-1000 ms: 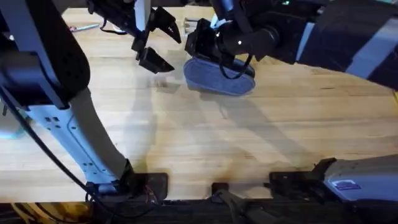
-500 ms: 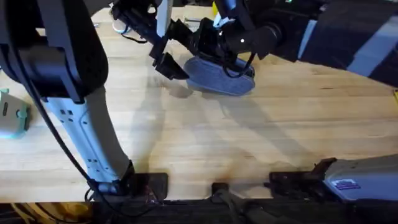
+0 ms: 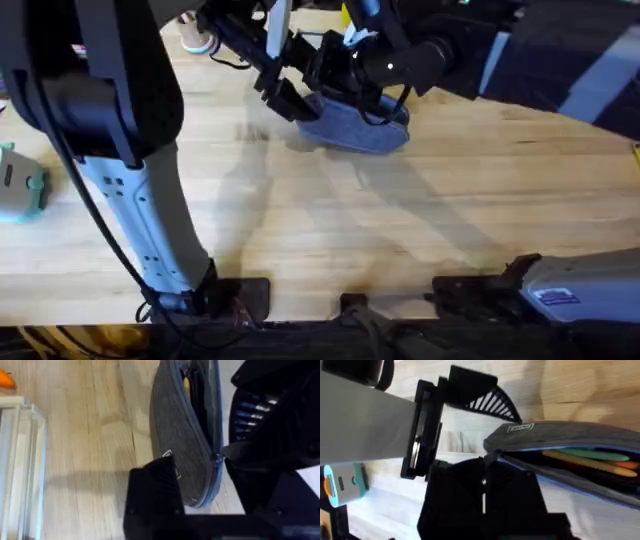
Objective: Unzip the bag, pick up the pens from the table one at a time and place them inside, then zip the bag closed.
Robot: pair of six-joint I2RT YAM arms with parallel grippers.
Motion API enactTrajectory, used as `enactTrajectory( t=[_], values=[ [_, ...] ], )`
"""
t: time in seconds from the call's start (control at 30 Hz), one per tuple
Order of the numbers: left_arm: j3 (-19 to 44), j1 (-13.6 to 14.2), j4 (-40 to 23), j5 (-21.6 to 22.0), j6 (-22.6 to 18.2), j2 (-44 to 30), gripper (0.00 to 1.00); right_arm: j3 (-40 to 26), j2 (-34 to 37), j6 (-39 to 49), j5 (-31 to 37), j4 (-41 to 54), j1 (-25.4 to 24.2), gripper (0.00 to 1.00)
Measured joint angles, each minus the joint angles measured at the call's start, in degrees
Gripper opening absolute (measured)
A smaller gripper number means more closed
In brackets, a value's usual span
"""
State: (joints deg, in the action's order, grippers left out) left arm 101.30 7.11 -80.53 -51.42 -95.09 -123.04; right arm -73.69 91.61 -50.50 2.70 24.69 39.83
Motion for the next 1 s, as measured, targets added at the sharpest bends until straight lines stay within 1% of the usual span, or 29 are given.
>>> enactTrajectory(
  t=[0.03,0.07,0.13,0.23,0.4,0.43,0.5,0.6,0.63,0.87,1.0],
  values=[
    [0.00,0.02,0.20,0.00,0.41,-0.02,0.663,0.00,0.00,0.00,0.00,0.00,0.00,0.032],
    [0.00,0.02,0.33,0.00,0.66,0.00,0.618,0.00,0.00,0.00,0.00,0.00,0.00,0.032],
    [0.00,0.02,0.44,0.00,1.05,0.00,0.567,0.00,0.00,0.00,0.00,0.00,0.00,0.032],
    [0.00,-0.02,0.43,0.10,1.36,0.00,0.513,0.00,0.00,0.02,0.00,0.00,0.00,0.032],
    [0.00,-0.02,0.41,1.25,2.53,0.00,0.468,0.00,0.00,0.02,-0.02,0.02,-0.08,0.032],
    [0.00,-0.02,0.41,1.54,2.73,0.00,0.430,0.00,0.00,0.02,-0.05,0.02,-0.20,0.032],
    [0.00,-0.02,0.44,1.85,3.18,-0.01,0.318,0.00,0.00,0.00,-0.20,0.02,-0.52,0.032],
    [0.00,0.02,0.48,1.95,3.53,0.00,0.092,0.00,0.00,0.02,-0.41,0.04,-0.96,0.032],
    [0.00,0.04,0.63,1.95,3.58,0.00,0.059,0.00,0.00,0.02,-0.42,0.07,-1.05,0.032],
    [0.00,0.11,0.85,2.13,3.63,0.00,0.042,0.00,0.00,0.02,-0.49,1.45,-1.36,0.032],
    [0.00,0.20,0.98,2.83,3.63,0.00,0.043,-0.02,-0.04,0.20,-0.27,6.76,-2.95,0.032]
  ],
)
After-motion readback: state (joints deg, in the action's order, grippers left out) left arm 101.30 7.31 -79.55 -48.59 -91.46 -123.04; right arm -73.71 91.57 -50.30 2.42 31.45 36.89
